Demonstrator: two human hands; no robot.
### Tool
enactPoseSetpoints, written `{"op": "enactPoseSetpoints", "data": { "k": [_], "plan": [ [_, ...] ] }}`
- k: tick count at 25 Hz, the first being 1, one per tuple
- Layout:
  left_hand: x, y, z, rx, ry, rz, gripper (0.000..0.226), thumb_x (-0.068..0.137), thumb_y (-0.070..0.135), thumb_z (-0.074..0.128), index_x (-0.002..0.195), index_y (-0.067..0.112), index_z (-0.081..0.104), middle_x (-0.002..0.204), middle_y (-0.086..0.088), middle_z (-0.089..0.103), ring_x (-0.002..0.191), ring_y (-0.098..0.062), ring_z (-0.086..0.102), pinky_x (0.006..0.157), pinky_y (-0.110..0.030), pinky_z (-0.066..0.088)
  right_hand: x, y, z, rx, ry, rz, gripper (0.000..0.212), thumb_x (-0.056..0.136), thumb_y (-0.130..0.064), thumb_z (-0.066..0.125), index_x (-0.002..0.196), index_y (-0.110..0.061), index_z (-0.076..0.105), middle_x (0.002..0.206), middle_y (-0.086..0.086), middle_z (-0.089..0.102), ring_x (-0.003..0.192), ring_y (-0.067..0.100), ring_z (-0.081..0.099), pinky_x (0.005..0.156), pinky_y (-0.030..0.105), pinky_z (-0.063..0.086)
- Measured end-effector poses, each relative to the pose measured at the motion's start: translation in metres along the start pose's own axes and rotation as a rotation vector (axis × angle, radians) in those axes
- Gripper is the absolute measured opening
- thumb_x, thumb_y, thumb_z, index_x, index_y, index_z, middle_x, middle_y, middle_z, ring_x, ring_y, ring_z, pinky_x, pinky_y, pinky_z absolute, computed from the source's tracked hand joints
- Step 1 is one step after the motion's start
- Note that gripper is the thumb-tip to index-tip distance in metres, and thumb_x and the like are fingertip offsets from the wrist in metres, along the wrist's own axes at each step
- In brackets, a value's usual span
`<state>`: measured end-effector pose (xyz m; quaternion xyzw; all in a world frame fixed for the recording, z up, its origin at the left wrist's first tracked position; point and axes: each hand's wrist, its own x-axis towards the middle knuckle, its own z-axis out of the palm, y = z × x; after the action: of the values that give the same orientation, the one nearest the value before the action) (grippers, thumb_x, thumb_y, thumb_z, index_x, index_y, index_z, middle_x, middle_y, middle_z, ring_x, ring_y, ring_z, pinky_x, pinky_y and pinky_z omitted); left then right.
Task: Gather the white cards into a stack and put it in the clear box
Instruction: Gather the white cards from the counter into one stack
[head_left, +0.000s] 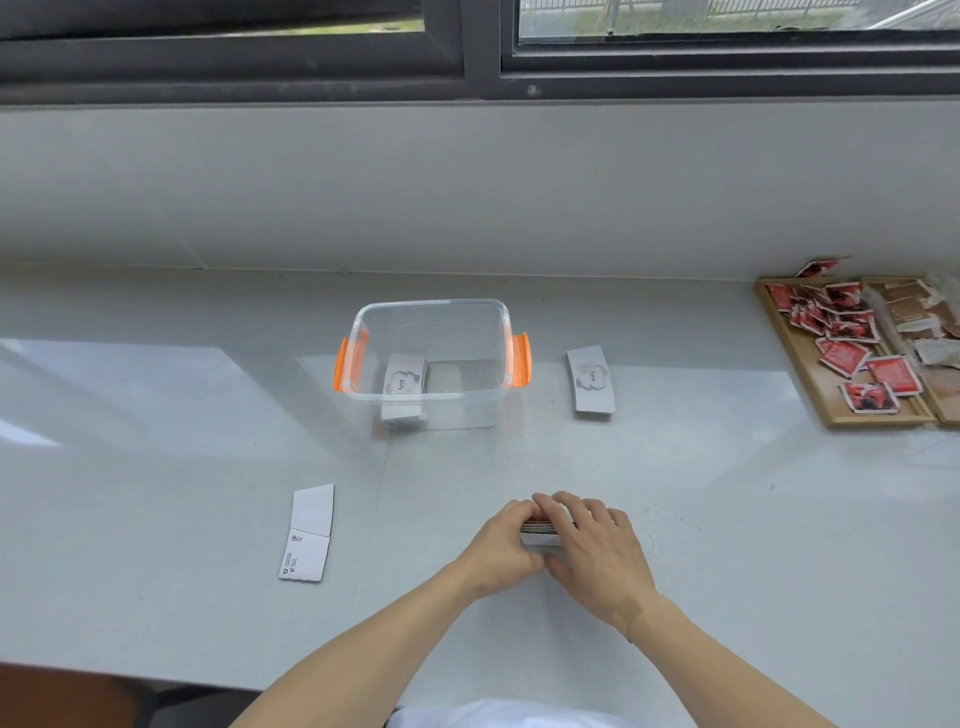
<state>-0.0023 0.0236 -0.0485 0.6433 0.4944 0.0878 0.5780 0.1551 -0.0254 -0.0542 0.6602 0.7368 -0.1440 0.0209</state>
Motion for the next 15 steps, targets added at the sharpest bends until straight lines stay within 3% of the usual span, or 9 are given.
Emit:
{"op": "enactPoseSetpoints", "data": {
  "k": [3,6,11,15],
  "plan": [
    [-0.003,-0.004,0.000,-0.055,-0.007,-0.055,0.049,0.073,-0.002,0.058,0.117,0.020,0.056,0.118,-0.005,0.061,0.104,-0.016,0.059,0.087,-0.029,0.048,0.000,-0.002,-0.001,0.015,0.037,0.016,0.048,0.087,-0.028,0.059,0.134,-0.032,0.046,0.115,-0.007,0.063,0.092,0.026,0.059,0.080,0.039,0.046],
    [-0.011,-0.015,-0.015,-0.047,0.070,-0.059,0.042,0.069,0.006,0.055,0.108,0.022,0.057,0.110,-0.002,0.062,0.098,-0.014,0.057,0.085,-0.024,0.047,0.000,-0.001,0.000,-0.015,0.038,-0.003,0.032,0.088,-0.025,0.063,0.119,-0.032,0.056,0.101,-0.007,0.064,0.083,0.026,0.059,0.071,0.037,0.044],
    [-0.027,-0.051,-0.097,0.702,0.094,0.074,0.053,0.075,0.014,0.059,0.126,0.029,0.052,0.131,0.005,0.048,0.122,-0.016,0.044,0.098,-0.034,0.043,0.001,0.001,0.002,-0.009,0.057,-0.001,0.021,0.092,-0.023,0.057,0.112,-0.028,0.059,0.100,-0.005,0.064,0.083,0.028,0.057,0.068,0.037,0.041],
    [-0.049,-0.074,-0.175,1.266,-0.060,0.071,0.068,0.075,0.025,0.057,0.138,0.038,0.036,0.151,0.004,0.030,0.139,-0.022,0.027,0.105,-0.037,0.034,0.001,0.001,0.004,0.012,0.082,0.002,0.021,0.091,-0.023,0.058,0.111,-0.030,0.058,0.101,-0.007,0.064,0.085,0.025,0.059,0.076,0.038,0.042]
  ]
}}
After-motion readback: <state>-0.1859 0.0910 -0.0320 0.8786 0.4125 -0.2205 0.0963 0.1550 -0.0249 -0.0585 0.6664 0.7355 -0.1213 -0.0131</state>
